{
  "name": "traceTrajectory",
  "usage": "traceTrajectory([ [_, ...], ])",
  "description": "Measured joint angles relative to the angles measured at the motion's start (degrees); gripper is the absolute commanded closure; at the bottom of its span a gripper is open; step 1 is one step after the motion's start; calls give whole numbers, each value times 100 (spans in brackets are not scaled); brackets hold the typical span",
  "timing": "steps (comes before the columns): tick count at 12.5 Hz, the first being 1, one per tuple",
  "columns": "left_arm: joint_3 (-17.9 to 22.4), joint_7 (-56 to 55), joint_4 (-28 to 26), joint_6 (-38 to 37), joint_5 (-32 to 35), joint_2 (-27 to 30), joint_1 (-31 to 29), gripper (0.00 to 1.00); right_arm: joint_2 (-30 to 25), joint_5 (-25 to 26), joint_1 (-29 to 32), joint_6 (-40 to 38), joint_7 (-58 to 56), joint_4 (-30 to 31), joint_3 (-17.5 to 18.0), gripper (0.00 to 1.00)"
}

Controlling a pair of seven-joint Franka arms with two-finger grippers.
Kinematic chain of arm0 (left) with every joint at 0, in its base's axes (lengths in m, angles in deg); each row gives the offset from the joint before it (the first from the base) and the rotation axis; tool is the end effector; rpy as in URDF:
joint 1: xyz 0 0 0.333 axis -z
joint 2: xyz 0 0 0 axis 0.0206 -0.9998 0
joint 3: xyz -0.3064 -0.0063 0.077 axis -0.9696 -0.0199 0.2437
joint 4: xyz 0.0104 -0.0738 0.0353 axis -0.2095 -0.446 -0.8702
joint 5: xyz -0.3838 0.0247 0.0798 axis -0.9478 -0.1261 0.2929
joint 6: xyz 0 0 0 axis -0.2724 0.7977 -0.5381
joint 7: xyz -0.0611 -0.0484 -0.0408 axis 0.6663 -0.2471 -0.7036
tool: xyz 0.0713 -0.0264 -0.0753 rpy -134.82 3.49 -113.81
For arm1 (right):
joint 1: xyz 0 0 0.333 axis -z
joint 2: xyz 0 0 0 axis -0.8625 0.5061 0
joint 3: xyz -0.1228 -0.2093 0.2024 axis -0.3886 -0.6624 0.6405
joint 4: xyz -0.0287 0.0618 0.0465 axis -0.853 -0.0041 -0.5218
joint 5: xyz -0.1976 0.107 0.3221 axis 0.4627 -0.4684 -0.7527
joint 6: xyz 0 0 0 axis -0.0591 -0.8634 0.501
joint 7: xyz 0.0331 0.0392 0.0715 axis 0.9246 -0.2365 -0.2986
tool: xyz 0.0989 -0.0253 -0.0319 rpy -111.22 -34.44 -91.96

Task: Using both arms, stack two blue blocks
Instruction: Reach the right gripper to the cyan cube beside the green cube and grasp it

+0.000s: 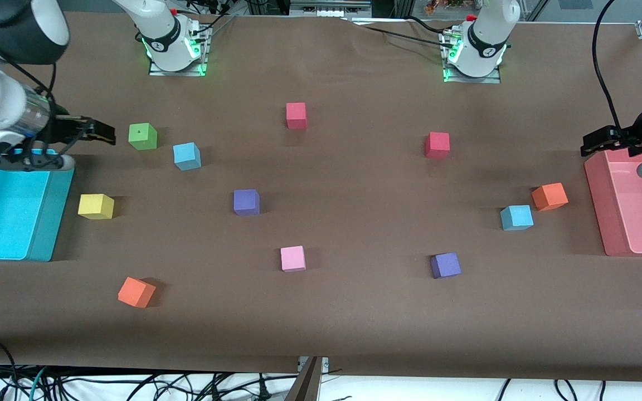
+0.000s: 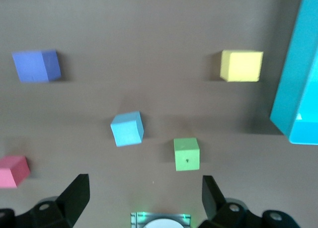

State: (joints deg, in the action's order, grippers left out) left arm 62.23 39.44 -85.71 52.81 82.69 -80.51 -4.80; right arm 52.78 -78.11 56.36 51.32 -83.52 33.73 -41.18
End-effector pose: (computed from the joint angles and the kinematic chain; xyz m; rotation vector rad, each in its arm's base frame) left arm 0.5688 0.0492 0.5572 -3.1029 -0.0192 0.2232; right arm 0.5459 0.0464 0.4948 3.1052 0.0828 -0.3862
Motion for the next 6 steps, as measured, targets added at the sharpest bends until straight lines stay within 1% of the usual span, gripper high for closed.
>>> traceTrajectory([
  [1, 0, 0, 3, 0, 0, 0, 0, 0, -4, -2, 1, 87, -70, 242, 65, 0],
  [2, -1, 0, 4, 0, 0, 0, 0, 0, -10, -2, 0, 353, -96, 543, 177, 0],
  [3, -1, 0, 4, 0, 0, 0, 0, 0, -21, -3, -3, 755, -97, 899, 306, 0],
  [6, -1, 0, 4, 0, 0, 0, 0, 0, -63, -3, -11, 2342, -97, 2262, 583, 0],
])
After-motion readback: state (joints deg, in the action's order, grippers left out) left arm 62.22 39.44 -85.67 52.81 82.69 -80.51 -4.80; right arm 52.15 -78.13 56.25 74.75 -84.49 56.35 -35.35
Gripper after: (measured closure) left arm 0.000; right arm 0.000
